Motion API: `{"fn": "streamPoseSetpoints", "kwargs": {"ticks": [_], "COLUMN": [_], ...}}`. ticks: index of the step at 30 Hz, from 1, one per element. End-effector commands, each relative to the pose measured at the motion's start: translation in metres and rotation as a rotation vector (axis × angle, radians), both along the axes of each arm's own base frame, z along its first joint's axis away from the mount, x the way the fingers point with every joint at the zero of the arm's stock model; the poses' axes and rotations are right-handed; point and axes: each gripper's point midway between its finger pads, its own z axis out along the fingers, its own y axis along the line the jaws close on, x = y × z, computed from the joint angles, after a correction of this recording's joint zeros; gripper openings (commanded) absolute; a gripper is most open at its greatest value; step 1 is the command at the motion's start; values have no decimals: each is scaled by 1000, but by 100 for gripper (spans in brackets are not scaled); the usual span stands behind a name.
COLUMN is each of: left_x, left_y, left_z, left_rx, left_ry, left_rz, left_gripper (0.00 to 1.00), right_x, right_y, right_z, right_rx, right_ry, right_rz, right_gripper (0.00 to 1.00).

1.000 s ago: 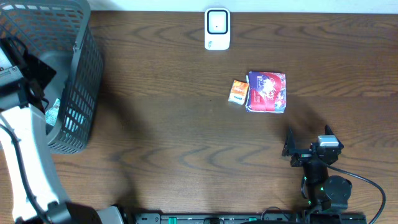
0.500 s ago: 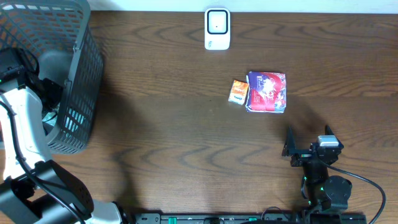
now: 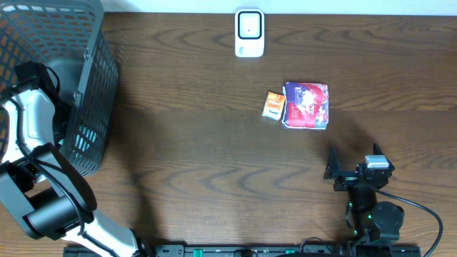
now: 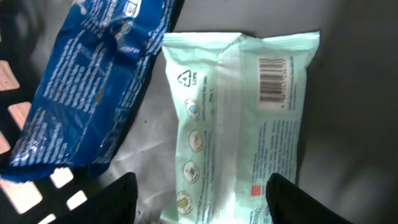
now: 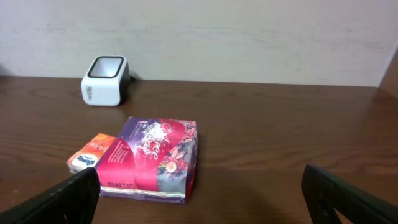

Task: Scan the item barcode
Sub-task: 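Return the left gripper into the basket above the mint-green wipes pack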

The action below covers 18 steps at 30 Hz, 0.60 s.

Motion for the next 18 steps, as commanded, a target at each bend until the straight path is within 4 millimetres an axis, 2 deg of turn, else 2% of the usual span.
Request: {"fn": "streamPoseSetpoints", "kwargs": {"ticks": [1, 9, 11, 18], "left_x": [2, 9, 9, 4], "left_y": [2, 6, 6, 1], "left_z": [-4, -3, -3, -21], "left_rx": [4, 20, 20, 16], "left_ry": [-4, -33, -34, -27], "left_rz": [4, 4, 4, -1], "left_gripper": [62, 60, 56, 56], "right_x": [0, 0, 0, 0], "right_y": [-1, -1, -1, -1], "right_z": [-1, -1, -1, -1], "right_rx": [14, 14, 14, 14], "right_ry": [0, 0, 0, 0], "right_rz": [-4, -4, -4, -4], "right_gripper": [99, 99, 99, 99]}}
